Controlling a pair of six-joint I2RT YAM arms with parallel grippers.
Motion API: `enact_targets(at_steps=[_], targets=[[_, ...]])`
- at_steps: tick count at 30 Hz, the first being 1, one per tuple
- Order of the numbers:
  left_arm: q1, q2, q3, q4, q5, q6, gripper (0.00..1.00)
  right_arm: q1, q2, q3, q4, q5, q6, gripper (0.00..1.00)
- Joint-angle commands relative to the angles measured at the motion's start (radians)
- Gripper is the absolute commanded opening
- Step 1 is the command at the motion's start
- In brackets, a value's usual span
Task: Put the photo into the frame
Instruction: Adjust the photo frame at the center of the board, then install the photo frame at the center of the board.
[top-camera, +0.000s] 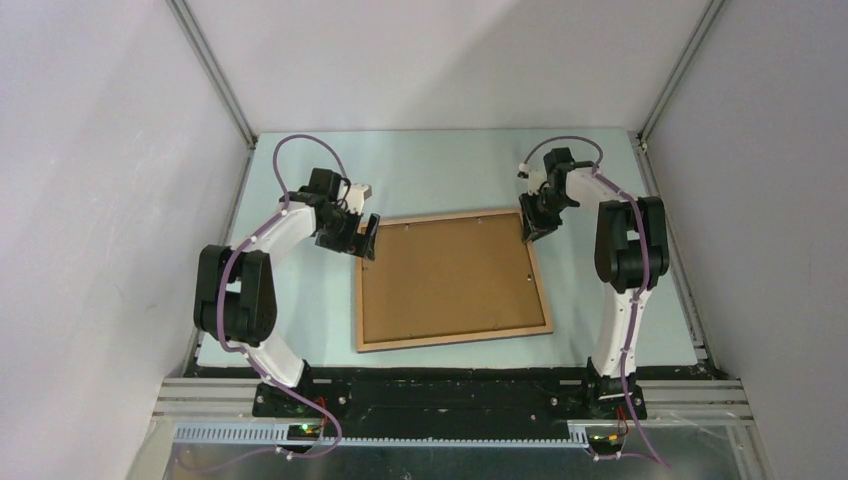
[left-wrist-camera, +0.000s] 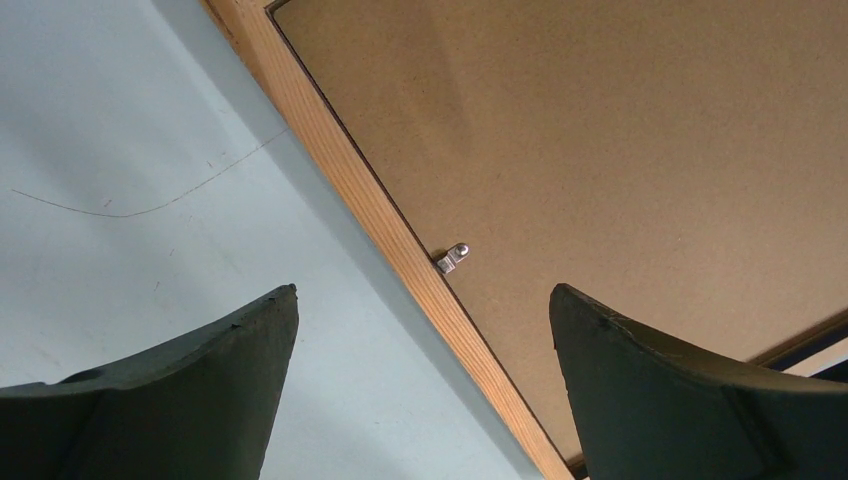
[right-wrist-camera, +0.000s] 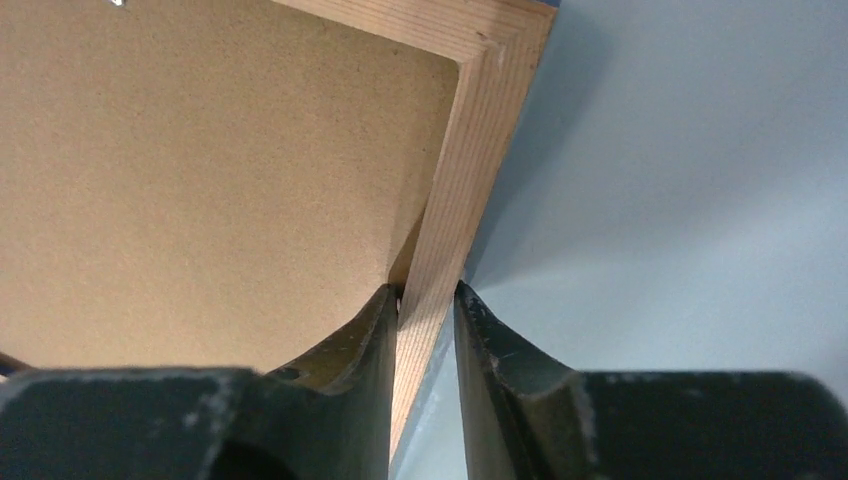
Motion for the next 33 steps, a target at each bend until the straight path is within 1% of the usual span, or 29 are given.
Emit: enact_targets(at_steps=[1,2,3,5,7,9,16,21,27,33], targets=[[0.001,-0.023,0.004,0.018,0.002,0.014,1.0,-0.003,0.015,0.095,0.017,-0.044,-0.017,0.35],[0.002,-0.023,0.004,0.018,0.002,0.014,1.0,-0.004,0.01,0.096,0.02,-0.044,-0.016,0.44],[0.002,-0.024,0.004,0.018,0.003,0.014,1.0,-0.005,-0.004,0.089,0.021,-0.039,-0.014,0.48],[0.002,-0.025,0.004,0.019,0.002,0.014,1.0,-0.01,-0.037,0.059,0.034,-0.032,-0.014,0.62],[0.002,-0.026,0.005,0.018,0.001,0.014,1.0,-0.012,-0.077,0.017,0.041,-0.022,-0.017,0.69],[0.001,-0.027,0.006,0.019,0.004,0.012,1.0,-0.014,-0.121,-0.034,0.046,-0.005,-0.024,0.72],[0.002,-0.033,0.01,0.018,0.012,0.008,1.0,-0.013,-0.26,-0.218,0.043,0.037,-0.035,0.72],[0.002,-0.029,0.017,0.017,0.017,0.004,1.0,0.0,-0.302,-0.306,0.056,0.049,-0.025,0.71],[0.002,-0.042,0.01,0.019,0.009,0.006,1.0,0.035,-0.311,-0.36,0.081,0.063,-0.007,0.69],[0.002,-0.048,0.008,0.019,0.008,0.007,1.0,0.06,-0.287,-0.365,0.097,0.084,0.0,0.67]])
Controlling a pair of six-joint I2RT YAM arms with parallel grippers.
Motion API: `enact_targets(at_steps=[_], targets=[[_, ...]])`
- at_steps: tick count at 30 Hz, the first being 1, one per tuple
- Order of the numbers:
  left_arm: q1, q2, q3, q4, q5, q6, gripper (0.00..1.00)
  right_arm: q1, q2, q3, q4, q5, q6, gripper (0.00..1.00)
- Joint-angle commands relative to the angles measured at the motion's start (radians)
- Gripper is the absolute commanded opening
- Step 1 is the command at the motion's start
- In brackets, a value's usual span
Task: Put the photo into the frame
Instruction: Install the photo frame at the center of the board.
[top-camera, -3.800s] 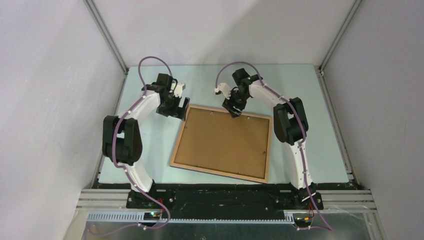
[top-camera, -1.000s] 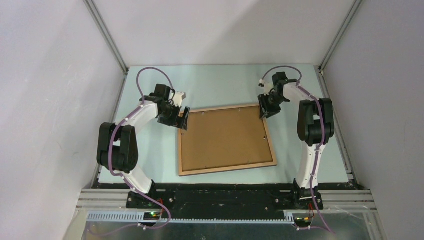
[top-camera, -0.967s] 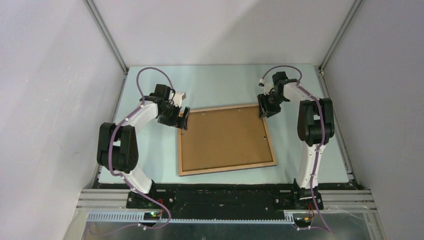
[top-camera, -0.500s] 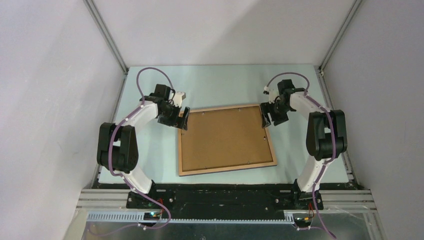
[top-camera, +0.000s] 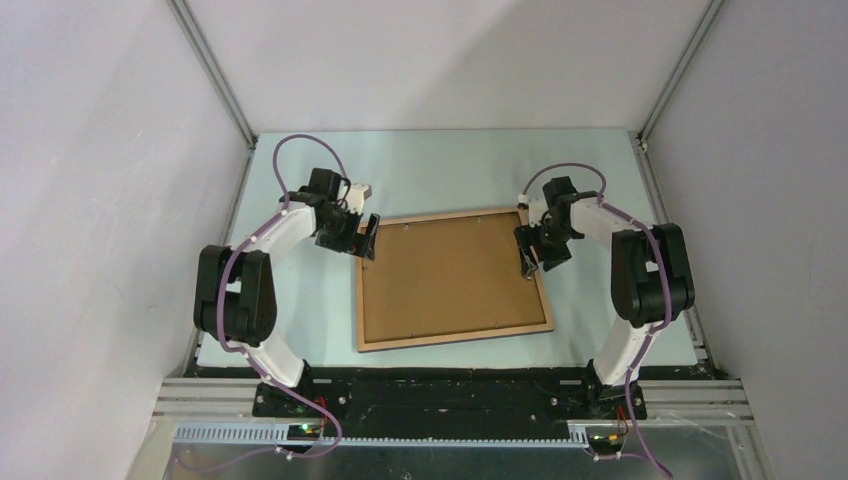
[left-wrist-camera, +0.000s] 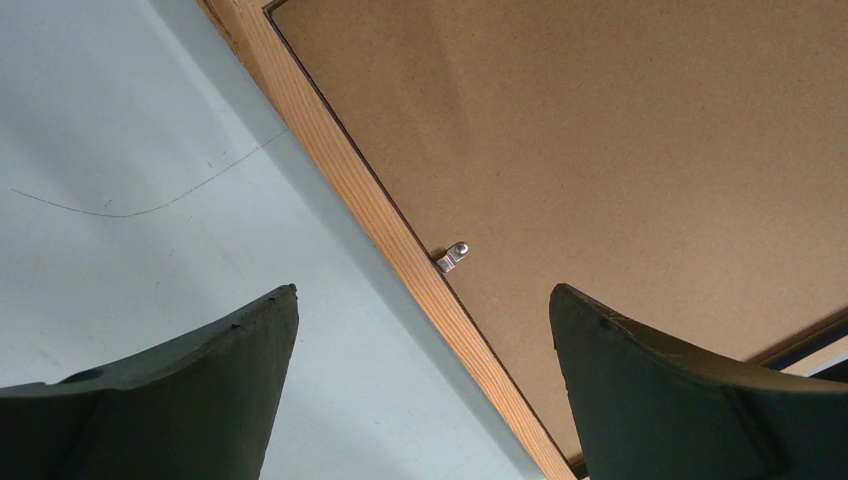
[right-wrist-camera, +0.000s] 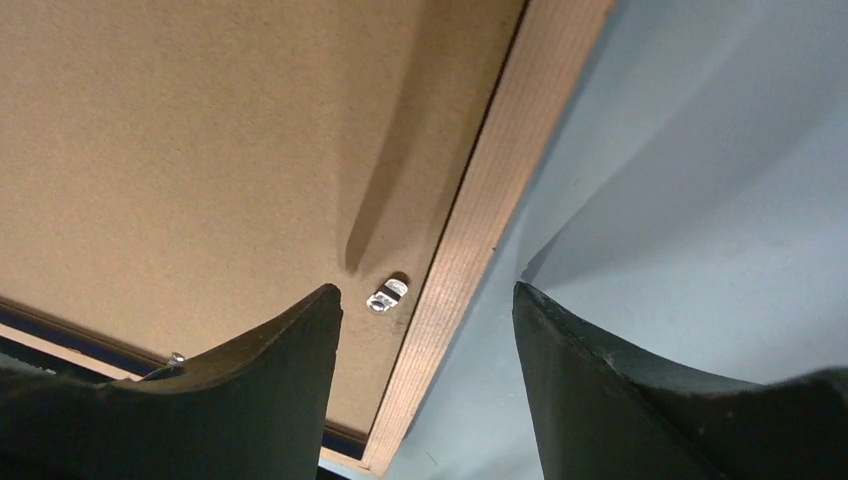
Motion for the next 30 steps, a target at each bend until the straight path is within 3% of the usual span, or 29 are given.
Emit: enact_targets(at_steps=[1,30], targets=[[0.001,-0.048,0.008,0.018,0.008,0.008,1.0,0.019,-0.013,0.001,0.04,0.025,0.01,0.67],[0.002,-0.043,0.008,0.018,-0.004,0.009,1.0,0.049,-0.007,-0.008,0.021,0.077,-0.056,0.35]])
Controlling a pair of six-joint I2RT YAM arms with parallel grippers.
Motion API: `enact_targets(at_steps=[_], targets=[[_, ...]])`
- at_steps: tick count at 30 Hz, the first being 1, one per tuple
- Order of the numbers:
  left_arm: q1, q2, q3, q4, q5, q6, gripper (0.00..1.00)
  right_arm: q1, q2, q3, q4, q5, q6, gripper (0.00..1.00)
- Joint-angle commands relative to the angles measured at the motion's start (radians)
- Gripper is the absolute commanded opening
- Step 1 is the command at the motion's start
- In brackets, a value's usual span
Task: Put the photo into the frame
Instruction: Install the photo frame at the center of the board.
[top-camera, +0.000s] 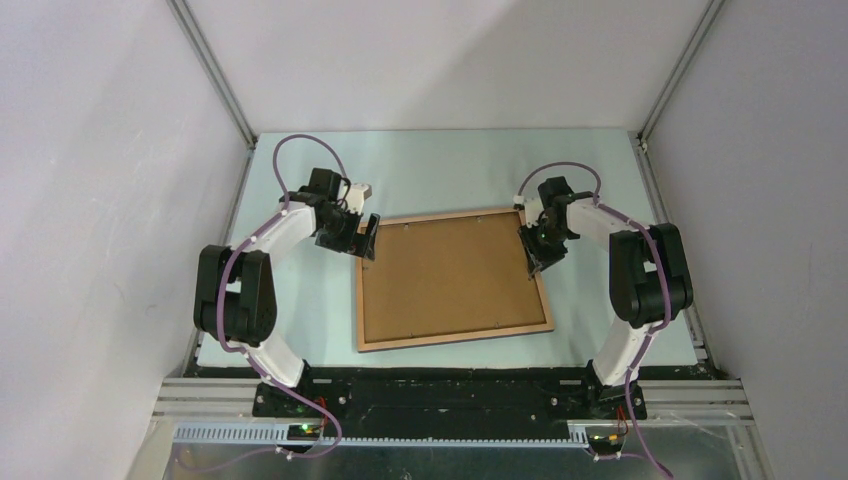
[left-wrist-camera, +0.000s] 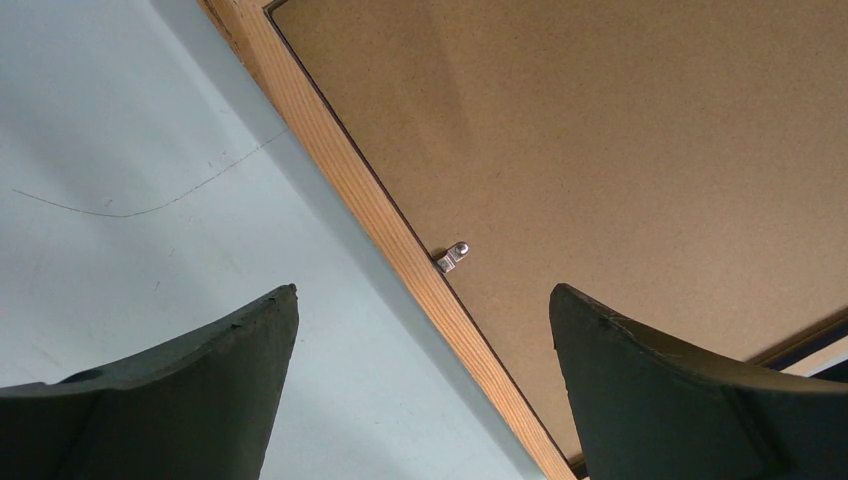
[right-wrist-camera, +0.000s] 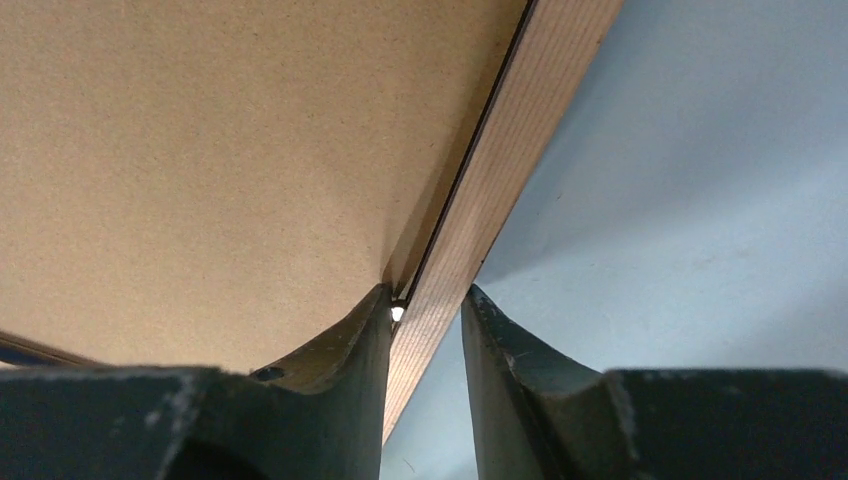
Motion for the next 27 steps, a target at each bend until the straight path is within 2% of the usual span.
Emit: enact_targets(at_steps=[1,14,27], targets=[[0.001,-0.045,0.007,0.019,-0.003,0.009,1.0,0.01,-0.008,-0.008,-0.006,0.015,-0.025,0.34],[0.002,-0.044,0.008,0.017,-0.005,0.008,1.0,0.018,-0.013,-0.012,-0.04,-0.038,-0.082,0.31],[0.002,-0.045,0.008,0.018,-0.01,0.008,1.0,0.041,-0.031,-0.046,-0.046,-0.018,-0.139,0.34]])
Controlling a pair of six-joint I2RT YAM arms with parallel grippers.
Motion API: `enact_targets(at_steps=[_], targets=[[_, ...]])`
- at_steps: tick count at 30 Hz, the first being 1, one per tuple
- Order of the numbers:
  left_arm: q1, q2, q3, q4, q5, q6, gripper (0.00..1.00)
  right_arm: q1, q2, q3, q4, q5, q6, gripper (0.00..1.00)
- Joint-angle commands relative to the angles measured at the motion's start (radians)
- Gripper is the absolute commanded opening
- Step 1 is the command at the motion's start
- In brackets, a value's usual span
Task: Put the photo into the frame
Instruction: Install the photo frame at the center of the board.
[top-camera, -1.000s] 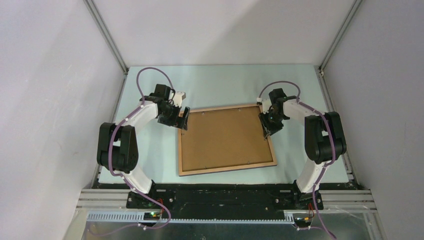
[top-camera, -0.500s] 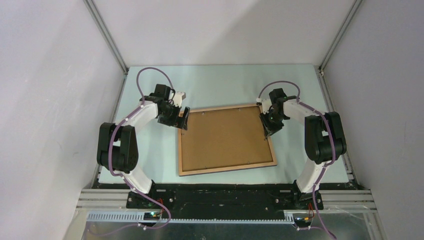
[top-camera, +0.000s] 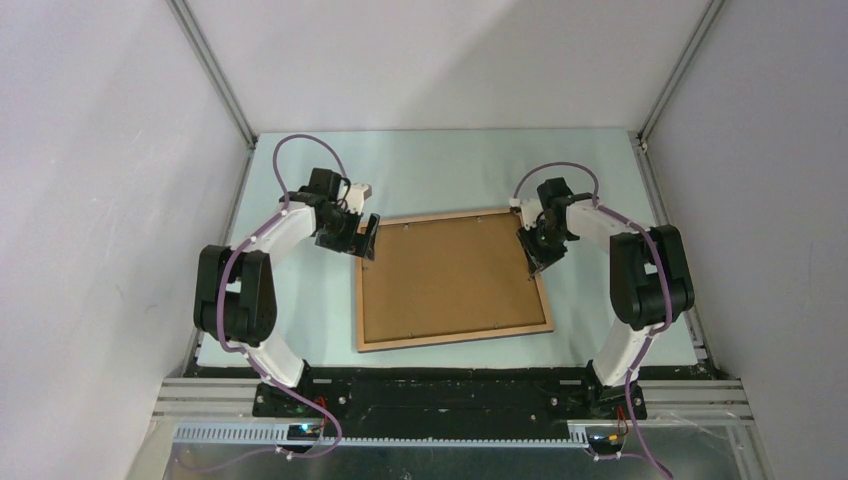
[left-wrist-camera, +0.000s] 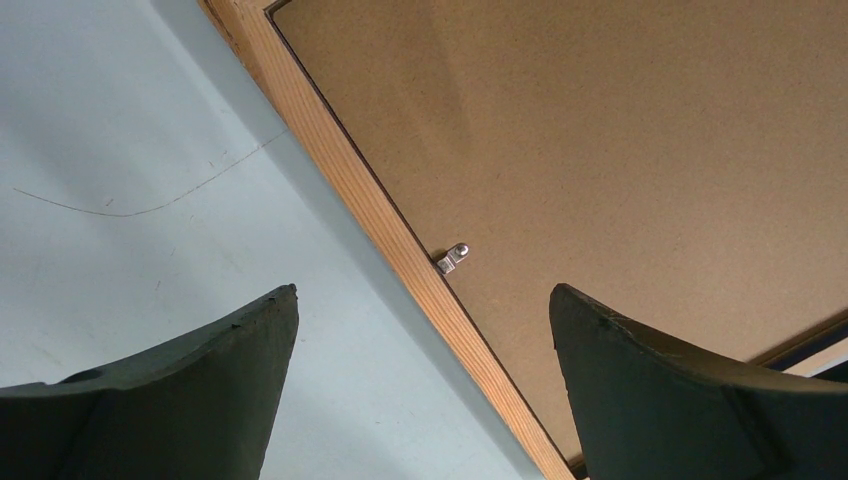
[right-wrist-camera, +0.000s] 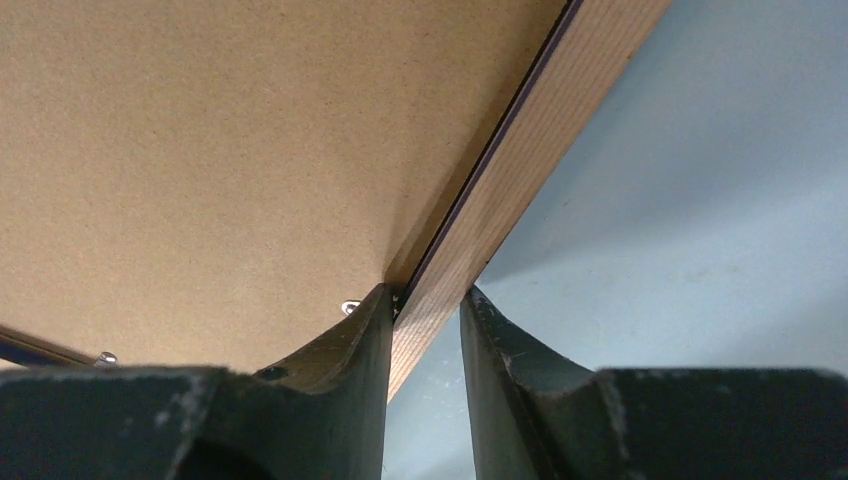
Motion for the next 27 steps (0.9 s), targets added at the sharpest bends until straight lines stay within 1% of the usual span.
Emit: enact_targets(at_steps=[1,6,15,23,27], targets=[[0.002,-0.044,0.008,0.018,-0.009,0.007,1.0,0.034,-0.02,-0.033,-0.054,-0.017,-0.052,0.35],[0.001,-0.045,0.009,0.018,-0.011,0.008,1.0,0.04,-0.027,-0.038,-0.06,-0.019,-0.072,0.36],[0.002,-0.047,0.007,0.018,-0.016,0.008,1.0,0.053,-0.034,-0.049,-0.064,-0.006,-0.104,0.42],[0.002,-0.046,0.006,0.019,-0.017,0.009,1.0,0.052,-0.049,-0.051,-0.047,0.001,-0.094,0.44],[0.002,-0.048,0.007,0.019,-0.019,0.009,1.0,0.051,-0.071,-0.051,-0.035,0.007,-0.086,0.46]])
